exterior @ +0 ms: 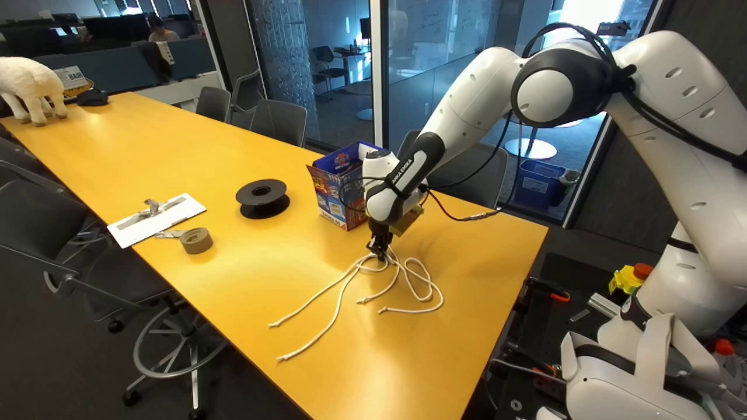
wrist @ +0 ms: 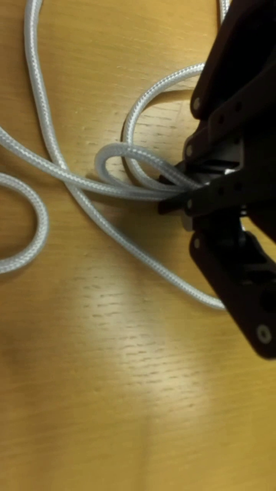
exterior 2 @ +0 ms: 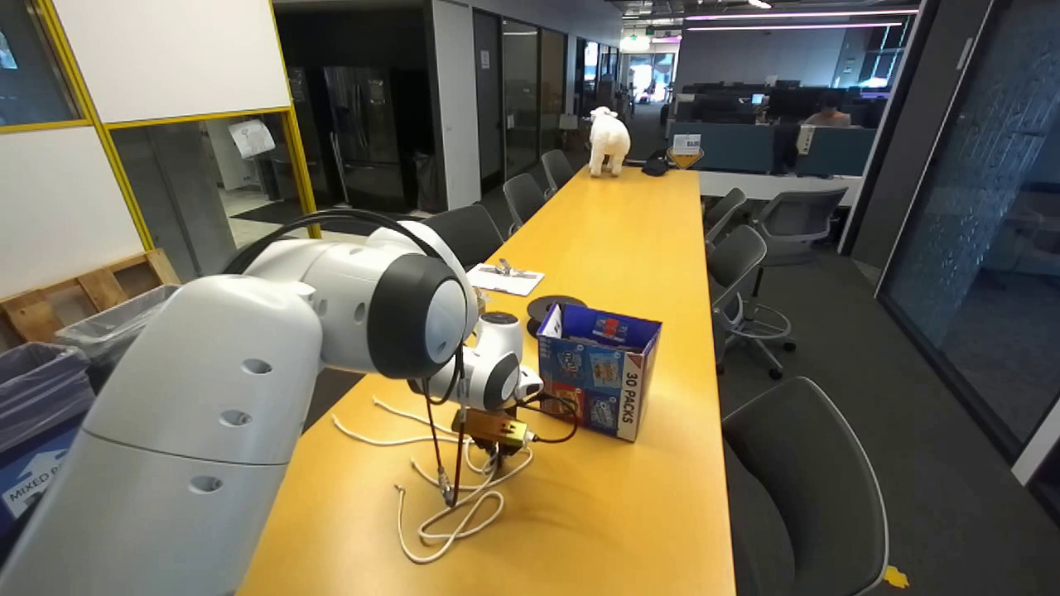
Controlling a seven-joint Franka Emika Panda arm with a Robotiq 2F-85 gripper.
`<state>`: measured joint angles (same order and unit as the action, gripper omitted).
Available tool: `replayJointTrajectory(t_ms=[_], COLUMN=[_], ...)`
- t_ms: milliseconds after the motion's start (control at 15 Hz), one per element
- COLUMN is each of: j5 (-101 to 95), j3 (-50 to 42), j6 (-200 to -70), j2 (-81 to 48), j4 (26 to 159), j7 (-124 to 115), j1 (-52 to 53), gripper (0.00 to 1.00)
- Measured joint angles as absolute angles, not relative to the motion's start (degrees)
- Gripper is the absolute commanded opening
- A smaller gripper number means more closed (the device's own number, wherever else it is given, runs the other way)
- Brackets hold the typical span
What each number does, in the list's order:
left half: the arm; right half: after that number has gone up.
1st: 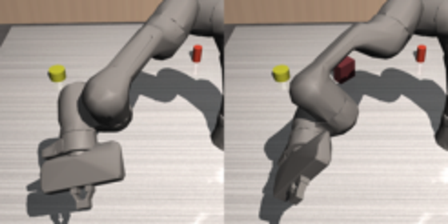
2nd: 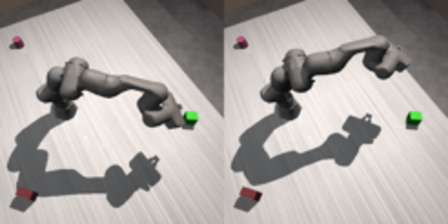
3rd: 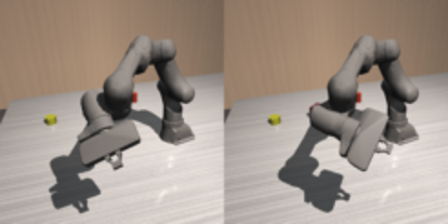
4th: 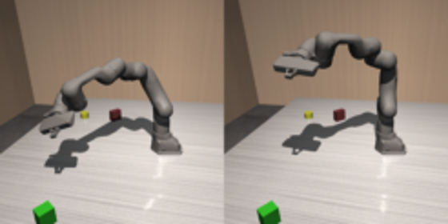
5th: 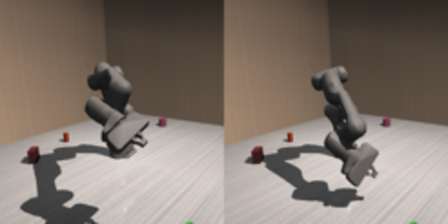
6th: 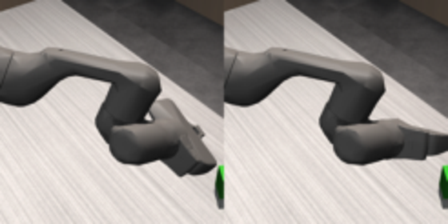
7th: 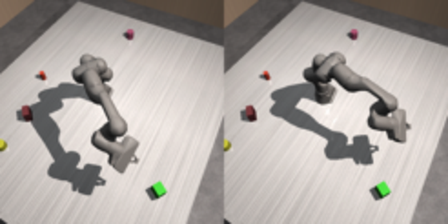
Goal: Put the ropes in the box
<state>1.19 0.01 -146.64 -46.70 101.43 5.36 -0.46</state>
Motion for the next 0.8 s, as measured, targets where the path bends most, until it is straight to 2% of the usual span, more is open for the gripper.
replayJointTrajectory(t_ms=[133,333,800], j5=[1.21,1.91,6.84], j3=[0.75,2.92,7.77], j6=[-146.53,-144.58,-129.44], j2=[-46.70,-46.71,-44.21], j4=[101.40,100.64,92.52], j7=[6.50,9.54,20.27], j1=[-1.54,-4.71,-13.14], gripper=[0.04,0.04,0.04])
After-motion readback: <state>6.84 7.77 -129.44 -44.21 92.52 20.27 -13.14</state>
